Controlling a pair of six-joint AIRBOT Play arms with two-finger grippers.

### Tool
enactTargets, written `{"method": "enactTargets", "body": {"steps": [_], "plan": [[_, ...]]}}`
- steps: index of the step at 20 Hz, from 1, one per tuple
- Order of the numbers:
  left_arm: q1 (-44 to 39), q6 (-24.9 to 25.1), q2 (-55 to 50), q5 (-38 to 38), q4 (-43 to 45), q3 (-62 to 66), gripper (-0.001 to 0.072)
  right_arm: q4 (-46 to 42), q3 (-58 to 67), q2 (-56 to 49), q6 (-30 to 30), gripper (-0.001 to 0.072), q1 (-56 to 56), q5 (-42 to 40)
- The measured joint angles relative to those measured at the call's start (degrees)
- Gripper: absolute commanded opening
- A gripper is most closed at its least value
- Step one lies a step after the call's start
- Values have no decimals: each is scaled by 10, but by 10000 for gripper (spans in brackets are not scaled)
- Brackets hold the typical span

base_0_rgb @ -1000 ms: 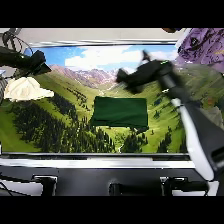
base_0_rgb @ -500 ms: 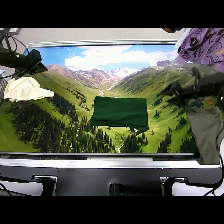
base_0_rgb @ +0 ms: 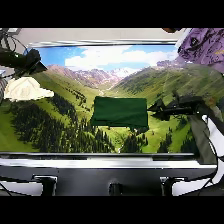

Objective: Fold the clothes and pants, and hang the long-sleeved shirts on hangers.

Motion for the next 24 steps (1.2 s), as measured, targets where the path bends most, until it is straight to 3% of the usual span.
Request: {"method": "enactTargets", "body": {"steps": [2, 3, 4, 6, 12, 24], "plan": [[0, 0, 0, 0, 0, 0, 19, 9, -3, -7, -8, 442, 17, 26], [0, 0, 0, 0, 0, 0, 19, 12, -4, -9, -11, 377, 25, 37], [0, 0, 0, 0, 0, 0, 19, 14, -4, -11, -13, 298, 34, 47], [0, 0, 0, 0, 0, 0, 20, 13, -5, -13, -15, 17, 49, 70], [-1, 0, 0, -3, 0, -7, 19, 11, 47, -5, 24, 22, 63, 76], [-1, 0, -1, -5, 0, -8, 19, -75, 338, -2, 264, 22, -48, 71]]}}
